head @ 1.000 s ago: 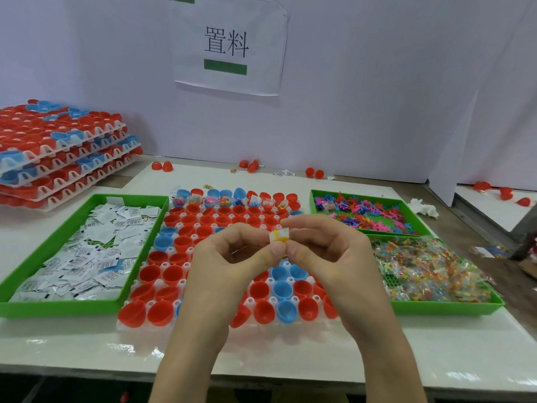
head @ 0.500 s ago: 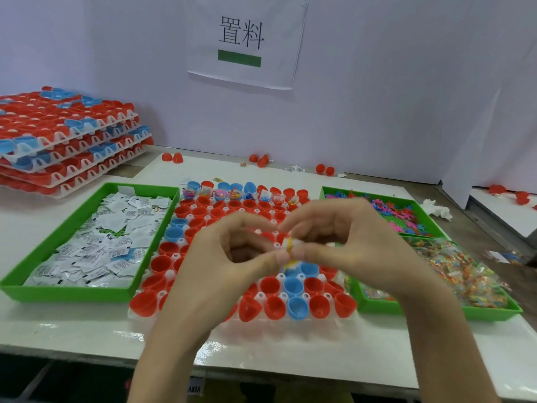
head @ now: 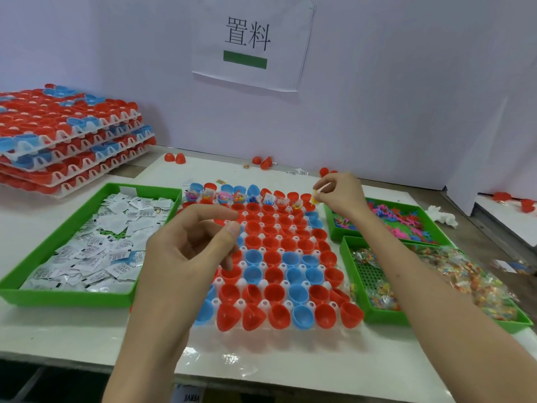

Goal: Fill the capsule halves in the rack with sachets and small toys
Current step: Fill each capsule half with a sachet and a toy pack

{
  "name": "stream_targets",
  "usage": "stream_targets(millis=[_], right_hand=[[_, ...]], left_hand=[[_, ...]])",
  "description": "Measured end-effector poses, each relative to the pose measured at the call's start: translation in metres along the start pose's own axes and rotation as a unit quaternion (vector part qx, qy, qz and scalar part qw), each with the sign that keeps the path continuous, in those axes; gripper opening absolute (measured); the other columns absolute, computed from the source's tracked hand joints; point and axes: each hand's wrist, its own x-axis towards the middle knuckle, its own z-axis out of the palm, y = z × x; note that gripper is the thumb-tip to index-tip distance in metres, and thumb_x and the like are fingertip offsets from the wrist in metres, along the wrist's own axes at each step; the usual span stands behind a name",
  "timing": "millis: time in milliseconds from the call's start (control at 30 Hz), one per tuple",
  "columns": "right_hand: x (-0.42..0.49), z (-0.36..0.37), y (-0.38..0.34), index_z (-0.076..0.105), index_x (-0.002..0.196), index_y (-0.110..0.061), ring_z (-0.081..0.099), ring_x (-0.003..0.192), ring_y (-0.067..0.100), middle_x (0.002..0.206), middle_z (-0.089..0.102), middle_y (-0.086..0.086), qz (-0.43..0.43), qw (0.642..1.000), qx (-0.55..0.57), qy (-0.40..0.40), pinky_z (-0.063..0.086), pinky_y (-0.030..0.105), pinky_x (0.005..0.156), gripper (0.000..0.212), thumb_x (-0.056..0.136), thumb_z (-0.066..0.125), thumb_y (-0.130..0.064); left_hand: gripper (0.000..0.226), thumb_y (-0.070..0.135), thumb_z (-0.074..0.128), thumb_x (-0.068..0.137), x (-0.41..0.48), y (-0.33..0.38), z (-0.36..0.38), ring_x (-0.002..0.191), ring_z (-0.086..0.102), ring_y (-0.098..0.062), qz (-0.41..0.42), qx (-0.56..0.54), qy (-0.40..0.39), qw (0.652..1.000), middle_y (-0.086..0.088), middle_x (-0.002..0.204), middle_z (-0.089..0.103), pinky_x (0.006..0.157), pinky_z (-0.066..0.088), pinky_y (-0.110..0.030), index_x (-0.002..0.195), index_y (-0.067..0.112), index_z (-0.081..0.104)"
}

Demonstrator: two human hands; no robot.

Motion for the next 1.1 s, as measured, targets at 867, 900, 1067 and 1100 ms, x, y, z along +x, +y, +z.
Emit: stream_targets(millis=[867,900,1067,1100], right_hand=[[0.005,0.005,0.000,0.074,0.105,-0.020,0.067,0.089,0.007,0.100,0.073,-0.002,0.014,0.997,-0.003,-0.069,0.054,0.033,0.086,0.021,0.085,0.076,-0.014],[0.006,-0.006,0.001,0.073,0.106,-0.021,0.064,0.087,0.004,0.100,0.071,-0.004,0.025,0.997,0.032,-0.068,0.052,0.030,0.083,0.022,0.086,0.075,-0.014],[0.006,-0.069,0.036,0.071,0.094,-0.025,0.063,0.078,0.010,0.097,0.073,0.001,0.084,0.992,0.099,0.006,0.045,0.025,0.062,0.016,0.092,0.067,-0.010],[0.005,-0.078,0.049,0.072,0.095,-0.023,0.065,0.079,0.014,0.100,0.074,0.004,0.099,0.993,0.069,0.007,0.048,0.027,0.063,0.015,0.093,0.066,-0.009]], left_hand=[[0.008,0.028,0.067,0.085,0.001,-0.003,-0.017,0.058,0.060,-0.011,-0.013,0.020,-0.010,1.000,0.000,0.069,0.068,0.057,0.053,-0.018,0.087,0.031,0.074],[0.012,0.036,0.066,0.080,0.002,-0.002,-0.024,0.061,0.064,-0.011,-0.020,0.038,-0.026,0.999,0.001,0.074,0.072,0.061,0.056,-0.022,0.088,0.033,0.075],[0.016,0.054,0.062,0.076,0.029,-0.017,-0.084,0.087,0.068,-0.008,-0.056,0.253,-0.028,0.965,0.019,0.092,0.073,0.079,0.055,-0.043,0.090,0.057,0.070],[0.015,0.046,0.066,0.083,0.038,-0.024,-0.098,0.091,0.065,-0.009,-0.063,0.301,-0.027,0.951,0.020,0.097,0.071,0.079,0.054,-0.044,0.087,0.060,0.069]])
